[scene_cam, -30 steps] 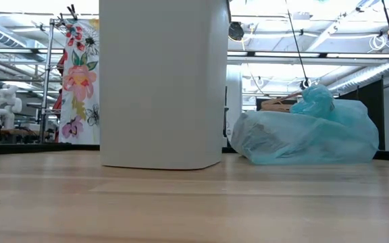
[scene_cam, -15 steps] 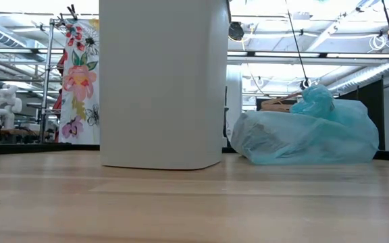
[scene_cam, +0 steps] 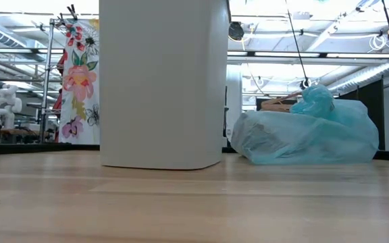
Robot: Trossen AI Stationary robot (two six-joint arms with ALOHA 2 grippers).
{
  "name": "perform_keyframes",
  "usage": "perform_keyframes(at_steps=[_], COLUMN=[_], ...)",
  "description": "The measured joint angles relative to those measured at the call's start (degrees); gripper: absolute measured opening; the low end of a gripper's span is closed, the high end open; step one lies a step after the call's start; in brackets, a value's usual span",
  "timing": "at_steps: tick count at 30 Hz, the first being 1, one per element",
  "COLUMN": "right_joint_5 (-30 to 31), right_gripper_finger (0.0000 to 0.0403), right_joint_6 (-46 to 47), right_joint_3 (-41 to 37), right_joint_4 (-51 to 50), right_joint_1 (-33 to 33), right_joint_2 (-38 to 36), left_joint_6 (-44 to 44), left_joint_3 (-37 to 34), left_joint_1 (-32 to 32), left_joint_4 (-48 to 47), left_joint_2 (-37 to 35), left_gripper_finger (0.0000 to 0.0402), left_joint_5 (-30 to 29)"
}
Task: Place trash/remove bag and relplace
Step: Insert the new blue trash bag into the white trash bin
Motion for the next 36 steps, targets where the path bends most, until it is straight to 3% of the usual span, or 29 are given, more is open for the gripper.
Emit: perform_keyframes(at_steps=[4, 11, 14, 21, 26, 31, 36], right_joint_5=[-0.7, -8.9, -9.3, -10.9, -15.5, -16.0, -14.7], right_gripper_finger=[0.0000, 0.0000, 0.0000, 0.0000, 0.0000, 0.0000, 0.0000], right_joint_6=[-3.3, -6.9, -9.1, -16.9, -21.5, -21.0, -20.8], right_joint_3=[0.0, 0.0, 0.0, 0.0, 0.0, 0.0, 0.0], right_joint_4=[5.6, 12.8, 16.8, 28.9, 35.3, 33.6, 32.9], right_joint_1=[0.0, -1.3, -1.7, -4.0, -6.5, -6.9, -6.4], right_joint_2=[0.5, 3.8, 5.5, 8.1, 10.3, 10.3, 10.1], left_joint_6=[2.8, 5.9, 5.9, 7.3, 7.2, 6.8, 6.8], left_joint_3=[1.5, 2.0, 2.0, 2.0, 2.0, 2.0, 2.0], left_joint_1=[2.3, 8.0, 10.0, 14.6, 17.3, 17.6, 17.5], left_joint_4=[0.0, 0.3, 0.6, 4.3, 5.8, 3.8, -0.6], left_joint_2=[-0.1, 0.0, 0.7, 3.6, 6.5, 7.6, 7.3], left_gripper_finger=[0.0001, 0.0001, 0.0000, 0.0000, 0.0000, 0.0006, 0.0042], left_joint_5=[-0.8, -1.2, -0.6, 9.2, 14.7, 17.3, 17.4])
